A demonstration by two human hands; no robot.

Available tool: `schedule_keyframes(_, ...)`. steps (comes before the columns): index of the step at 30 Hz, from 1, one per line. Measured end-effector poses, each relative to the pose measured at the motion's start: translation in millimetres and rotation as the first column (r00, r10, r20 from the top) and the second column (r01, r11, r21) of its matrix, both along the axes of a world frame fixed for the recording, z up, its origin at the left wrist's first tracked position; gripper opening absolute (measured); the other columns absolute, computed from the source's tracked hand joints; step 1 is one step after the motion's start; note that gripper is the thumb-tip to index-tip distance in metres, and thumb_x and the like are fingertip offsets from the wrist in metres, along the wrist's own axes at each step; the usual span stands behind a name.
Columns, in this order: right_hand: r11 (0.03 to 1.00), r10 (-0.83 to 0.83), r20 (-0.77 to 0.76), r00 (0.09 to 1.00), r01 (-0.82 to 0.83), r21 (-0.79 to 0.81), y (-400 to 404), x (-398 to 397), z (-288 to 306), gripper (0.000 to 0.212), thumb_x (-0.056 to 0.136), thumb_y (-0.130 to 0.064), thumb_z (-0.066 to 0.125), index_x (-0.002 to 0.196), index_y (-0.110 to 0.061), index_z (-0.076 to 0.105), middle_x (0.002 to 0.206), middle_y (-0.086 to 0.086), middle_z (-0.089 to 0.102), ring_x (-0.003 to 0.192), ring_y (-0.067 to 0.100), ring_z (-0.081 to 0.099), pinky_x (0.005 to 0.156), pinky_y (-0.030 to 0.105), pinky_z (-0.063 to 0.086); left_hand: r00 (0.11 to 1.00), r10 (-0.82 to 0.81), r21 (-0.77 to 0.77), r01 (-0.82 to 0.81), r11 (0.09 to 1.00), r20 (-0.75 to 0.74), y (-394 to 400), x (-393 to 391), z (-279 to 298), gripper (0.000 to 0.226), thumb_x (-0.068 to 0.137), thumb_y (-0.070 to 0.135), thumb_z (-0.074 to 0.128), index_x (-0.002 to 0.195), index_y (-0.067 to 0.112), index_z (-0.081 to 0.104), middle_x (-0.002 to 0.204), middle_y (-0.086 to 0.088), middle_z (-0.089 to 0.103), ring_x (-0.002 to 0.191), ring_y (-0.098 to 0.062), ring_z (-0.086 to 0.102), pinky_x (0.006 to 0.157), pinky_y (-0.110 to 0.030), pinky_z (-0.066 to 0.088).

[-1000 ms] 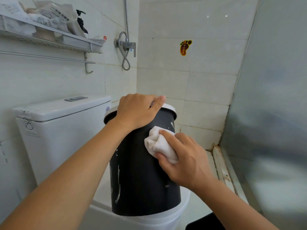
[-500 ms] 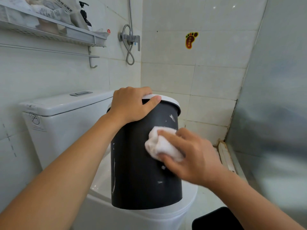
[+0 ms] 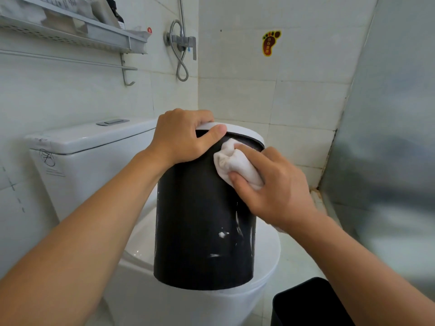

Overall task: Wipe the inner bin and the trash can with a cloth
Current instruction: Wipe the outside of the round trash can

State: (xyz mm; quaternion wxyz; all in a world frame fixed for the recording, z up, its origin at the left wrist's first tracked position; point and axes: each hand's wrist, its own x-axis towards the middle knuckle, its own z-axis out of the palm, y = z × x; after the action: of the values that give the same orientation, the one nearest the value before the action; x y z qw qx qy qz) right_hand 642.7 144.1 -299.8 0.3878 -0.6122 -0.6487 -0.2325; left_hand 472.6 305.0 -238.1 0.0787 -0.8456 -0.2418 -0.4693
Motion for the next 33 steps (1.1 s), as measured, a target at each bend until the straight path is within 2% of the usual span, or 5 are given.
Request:
schedule_keyframes(6, 0.980, 0.186, 0.227, 0.956, -0.165, -0.109, -16, -1, -28, 0.046, 0.086, -0.056, 0.063, 0.129, -0.041, 0.065, 0.092, -0.005, 0.056, 0.073, 0.019, 0.056, 0.052, 0.031, 0.044, 0.999, 0.049, -0.045, -0.048, 0.998, 0.017, 11, -7, -2, 0.044, 0.092, 0.062, 0.048, 0.064, 0.029, 0.044, 0.052, 0.005, 0.042, 0.055, -0.010, 0.045, 0.059, -0.032, 0.032)
schedule_keyframes(14, 0.998, -0.052, -0.033, 0.998, 0.053, 0.026, -3, 1, 5, 0.047, 0.090, -0.059, 0.056, 0.135, -0.048, 0.060, 0.089, -0.006, 0.052, 0.073, 0.017, 0.055, 0.061, 0.036, 0.051, 0.997, -0.078, 0.020, 0.078, 0.997, -0.009, -5, -5, -1, 0.049, 0.093, 0.064, 0.045, 0.069, 0.023, 0.057, 0.051, 0.003, 0.043, 0.053, -0.023, 0.045, 0.055, -0.032, 0.036)
schedule_keyframes(21, 0.971, 0.231, 0.211, 0.950, -0.211, -0.111, -19, -4, -31, 0.045, 0.089, -0.052, 0.065, 0.131, -0.036, 0.065, 0.093, -0.002, 0.054, 0.072, 0.019, 0.052, 0.056, 0.029, 0.041, 0.999, -0.048, -0.116, 0.046, 0.992, -0.011, 7, -13, 2, 0.047, 0.088, 0.066, 0.043, 0.067, 0.026, 0.055, 0.056, 0.005, 0.048, 0.060, -0.014, 0.047, 0.060, -0.032, 0.035)
schedule_keyframes(29, 0.999, -0.041, -0.140, 0.989, 0.046, 0.029, -3, 7, -2, 0.043, 0.092, -0.061, 0.051, 0.133, -0.051, 0.059, 0.085, -0.008, 0.052, 0.071, 0.015, 0.056, 0.063, 0.037, 0.053, 0.989, -0.147, -0.143, 0.142, 0.979, -0.022, -7, -17, 3, 0.044, 0.089, 0.064, 0.047, 0.068, 0.025, 0.056, 0.058, 0.002, 0.048, 0.060, -0.019, 0.046, 0.060, -0.033, 0.037)
schedule_keyframes(33, 0.987, 0.149, -0.035, 0.988, -0.151, -0.053, -12, 2, -24, 0.046, 0.090, -0.054, 0.058, 0.134, -0.041, 0.063, 0.092, -0.007, 0.056, 0.073, 0.016, 0.057, 0.059, 0.035, 0.051, 0.996, -0.090, -0.158, 0.088, 0.983, -0.005, 0, -20, 2, 0.051, 0.088, 0.065, 0.045, 0.069, 0.019, 0.057, 0.060, 0.000, 0.050, 0.062, -0.019, 0.047, 0.061, -0.034, 0.037)
